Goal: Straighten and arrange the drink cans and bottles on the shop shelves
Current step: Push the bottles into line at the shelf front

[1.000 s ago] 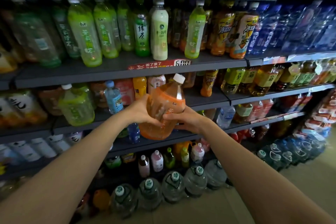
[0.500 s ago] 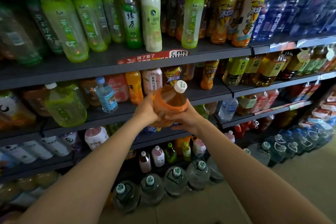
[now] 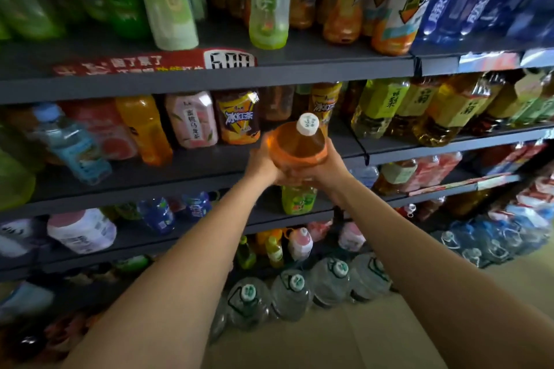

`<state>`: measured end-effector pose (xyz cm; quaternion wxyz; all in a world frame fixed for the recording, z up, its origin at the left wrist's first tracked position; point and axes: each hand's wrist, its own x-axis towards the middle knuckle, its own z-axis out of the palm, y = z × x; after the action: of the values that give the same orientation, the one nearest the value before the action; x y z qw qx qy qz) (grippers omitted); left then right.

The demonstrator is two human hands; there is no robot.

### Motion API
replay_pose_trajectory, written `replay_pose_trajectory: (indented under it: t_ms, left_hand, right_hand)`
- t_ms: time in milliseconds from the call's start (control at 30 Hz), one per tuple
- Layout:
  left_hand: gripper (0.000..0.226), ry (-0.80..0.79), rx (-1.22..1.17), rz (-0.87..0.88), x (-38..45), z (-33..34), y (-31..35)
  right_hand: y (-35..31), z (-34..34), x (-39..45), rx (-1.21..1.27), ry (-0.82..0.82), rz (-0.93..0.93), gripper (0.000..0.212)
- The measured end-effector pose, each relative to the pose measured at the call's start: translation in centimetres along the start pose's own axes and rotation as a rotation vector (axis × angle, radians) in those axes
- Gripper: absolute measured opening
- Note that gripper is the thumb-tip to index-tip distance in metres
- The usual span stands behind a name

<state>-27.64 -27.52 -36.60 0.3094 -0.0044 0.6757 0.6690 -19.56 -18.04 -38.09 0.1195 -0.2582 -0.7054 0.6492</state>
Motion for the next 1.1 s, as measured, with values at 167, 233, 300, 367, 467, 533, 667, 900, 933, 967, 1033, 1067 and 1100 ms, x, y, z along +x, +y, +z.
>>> replay_pose_trajectory:
  t_ms: [167,233,300,367,467,533,667,900,933,967,1033,1067,1100]
  left_hand:
    - [0.026,-0.037,-0.404,-0.033,4.4,2.3,0.3]
    - [0.028,0.062,-0.382,-0.012,5.1,3.0,1.1]
    - [0.033,0.094,-0.018,0.047,6.4,2.4,1.4]
    - [0.058,0.211,0.546,0.115,7.7,1.5,0.3]
    - [0.059,0.378,0.733,0.161,8.0,1.4,-0.9]
    - [0.059,0.446,0.662,0.162,8.3,1.9,-1.5]
    - [0.040,0.413,0.515,0.208,9.2,2.2,-2.2]
    - [0.030,0.434,0.166,0.140,10.8,3.2,-1.0]
    - [0.030,0.441,0.187,0.156,10.3,3.5,-1.2]
    - [0.029,0.458,0.231,0.182,9.6,3.8,-1.4]
    - [0.027,0.472,0.294,0.269,8.5,4.6,-1.9]
    - [0.026,0.449,0.323,0.323,8.1,4.9,-2.0]
    - [0.026,0.414,0.347,0.376,7.9,5.2,-2.0]
  right_hand:
    - [0.2,-1.0,5.6,0.053,-0.030,0.053,0.109]
    - [-0.2,-1.2,7.6,0.030,-0.032,0.054,0.102]
    - [-0.6,-1.0,8.7,-0.001,-0.004,0.068,0.095]
    - [-0.6,-0.3,9.2,-0.066,0.061,0.075,0.087]
    - [0.3,1.1,9.2,-0.131,0.220,0.108,0.079]
    - [0.8,1.7,9.1,-0.130,0.325,0.158,0.065]
    - [1.3,1.7,10.3,-0.189,0.328,0.125,0.033]
    - [1.8,0.6,10.5,-0.067,0.111,0.035,0.021]
    - [2.0,-0.2,10.4,-0.093,0.254,0.033,0.018]
    - [2.3,-1.2,10.2,-0.116,0.407,0.035,0.017]
    - [2.2,-3.0,10.3,-0.146,0.586,0.028,0.031]
    - [2.2,-3.7,10.9,-0.159,0.580,0.031,0.046]
    - [2.1,-4.0,11.6,-0.196,0.518,0.031,0.062]
